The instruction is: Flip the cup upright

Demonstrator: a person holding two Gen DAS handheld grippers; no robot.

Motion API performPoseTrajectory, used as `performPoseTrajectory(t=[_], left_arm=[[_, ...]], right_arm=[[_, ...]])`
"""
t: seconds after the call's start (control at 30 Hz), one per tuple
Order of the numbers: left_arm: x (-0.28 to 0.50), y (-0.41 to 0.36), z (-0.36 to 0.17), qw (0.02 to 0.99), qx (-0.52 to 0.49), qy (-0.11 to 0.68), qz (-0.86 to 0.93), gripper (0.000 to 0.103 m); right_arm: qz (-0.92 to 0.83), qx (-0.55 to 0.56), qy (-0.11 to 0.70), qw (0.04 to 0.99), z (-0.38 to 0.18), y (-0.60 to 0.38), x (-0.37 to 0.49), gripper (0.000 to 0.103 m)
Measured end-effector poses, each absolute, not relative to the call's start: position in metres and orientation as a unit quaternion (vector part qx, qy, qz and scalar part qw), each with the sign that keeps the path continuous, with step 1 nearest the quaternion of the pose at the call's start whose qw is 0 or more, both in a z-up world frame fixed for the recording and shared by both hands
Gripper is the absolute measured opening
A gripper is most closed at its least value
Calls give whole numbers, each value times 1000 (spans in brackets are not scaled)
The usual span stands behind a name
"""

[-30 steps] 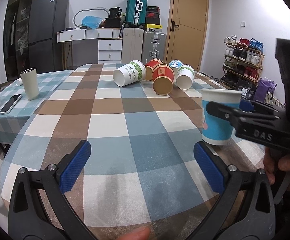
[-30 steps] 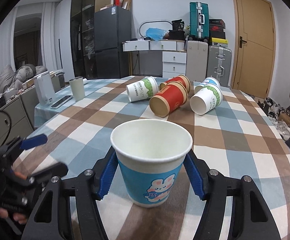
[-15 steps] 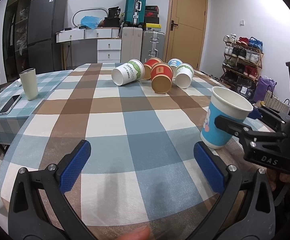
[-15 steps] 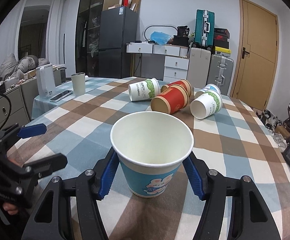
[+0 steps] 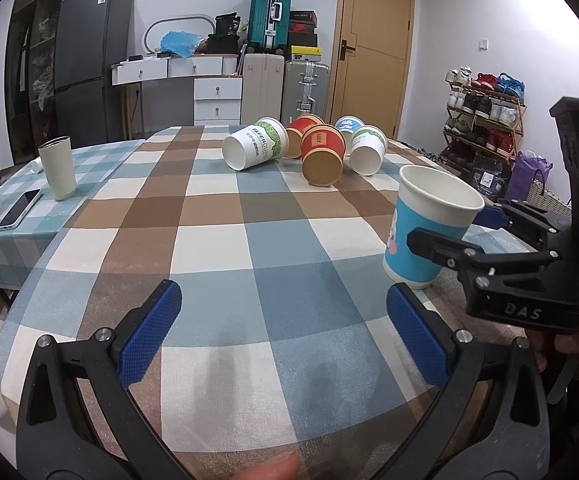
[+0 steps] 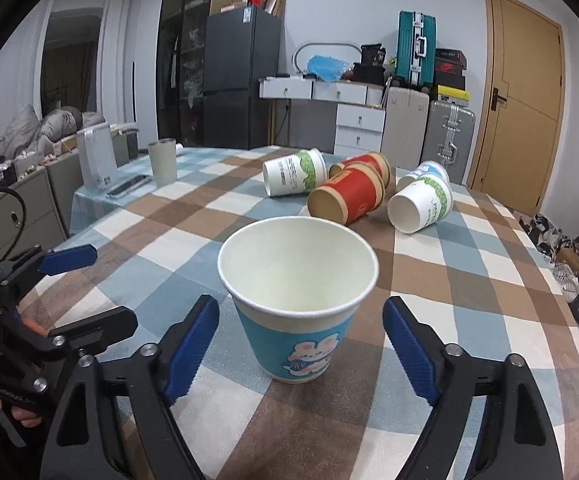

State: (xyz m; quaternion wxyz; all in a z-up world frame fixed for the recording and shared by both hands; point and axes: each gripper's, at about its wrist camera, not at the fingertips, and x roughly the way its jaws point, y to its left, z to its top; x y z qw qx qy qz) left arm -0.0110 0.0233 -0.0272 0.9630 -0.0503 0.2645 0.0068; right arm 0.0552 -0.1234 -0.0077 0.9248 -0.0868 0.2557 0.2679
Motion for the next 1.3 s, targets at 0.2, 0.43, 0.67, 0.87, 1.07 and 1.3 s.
performPoseTrajectory(t=[0.2,0.43,0.67,0.87,1.07,1.3], left_arm=[[-13,18,-29,965,-47,259,1,103],[-15,12,-23,967,-47,249,-12,103],[-16,-1,-15,971,-34,233,-26,103],[-14,-6,-10,974,-31,223,-30,103],[-11,-6,-9,974,-32,223,-27,103],[-11,-4,-9,974,-34,223,-26,103]], right_arm=[[288,-52,203,934,1,-162,37,103],[296,-7,168,940,7,-199,32,103],[315,5,157,936,5,-205,27,103],[320,4,156,935,2,-204,26,103],[318,4,155,935,0,-205,25,103],[318,2,157,935,0,-204,25,103]])
